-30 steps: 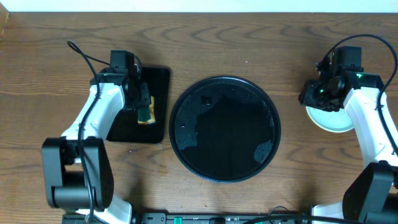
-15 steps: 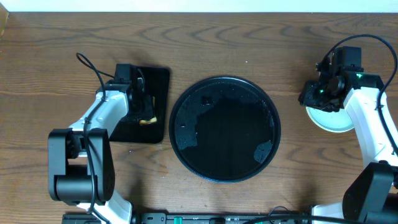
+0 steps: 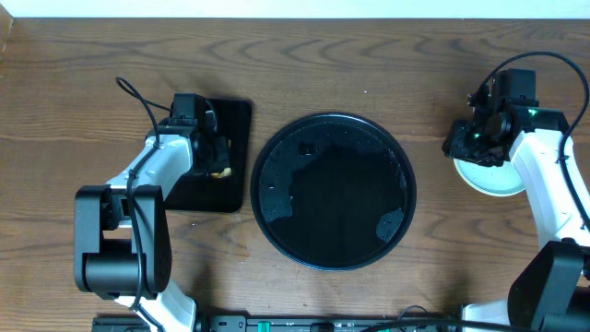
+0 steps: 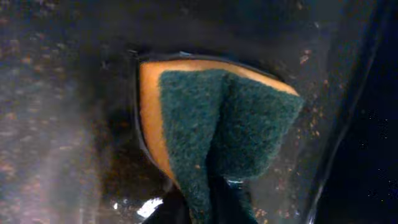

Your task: Clean dirty plates on tray and stack at the side

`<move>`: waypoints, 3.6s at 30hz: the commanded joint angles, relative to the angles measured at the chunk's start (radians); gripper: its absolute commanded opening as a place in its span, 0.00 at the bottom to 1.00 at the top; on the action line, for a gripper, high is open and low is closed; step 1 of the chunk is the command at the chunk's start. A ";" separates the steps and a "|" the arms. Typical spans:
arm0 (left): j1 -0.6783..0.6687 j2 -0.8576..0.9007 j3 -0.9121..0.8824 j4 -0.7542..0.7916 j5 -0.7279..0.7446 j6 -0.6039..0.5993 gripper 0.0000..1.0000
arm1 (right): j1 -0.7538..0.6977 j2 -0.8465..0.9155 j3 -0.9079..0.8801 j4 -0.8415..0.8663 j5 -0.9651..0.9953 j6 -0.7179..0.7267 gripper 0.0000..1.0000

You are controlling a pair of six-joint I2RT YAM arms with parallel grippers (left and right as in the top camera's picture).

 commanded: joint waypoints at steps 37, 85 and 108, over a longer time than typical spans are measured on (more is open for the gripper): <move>0.005 -0.309 0.018 -0.543 -0.003 0.006 0.77 | 0.008 0.006 -0.001 -0.019 -0.082 -0.119 0.99; 0.005 -1.212 -0.237 -0.433 0.030 0.090 0.86 | 0.047 -0.806 -0.465 0.201 0.015 -0.123 0.99; 0.005 -1.212 -0.237 -0.433 0.030 0.090 0.87 | 0.077 -1.099 -0.689 0.436 0.021 -0.123 0.99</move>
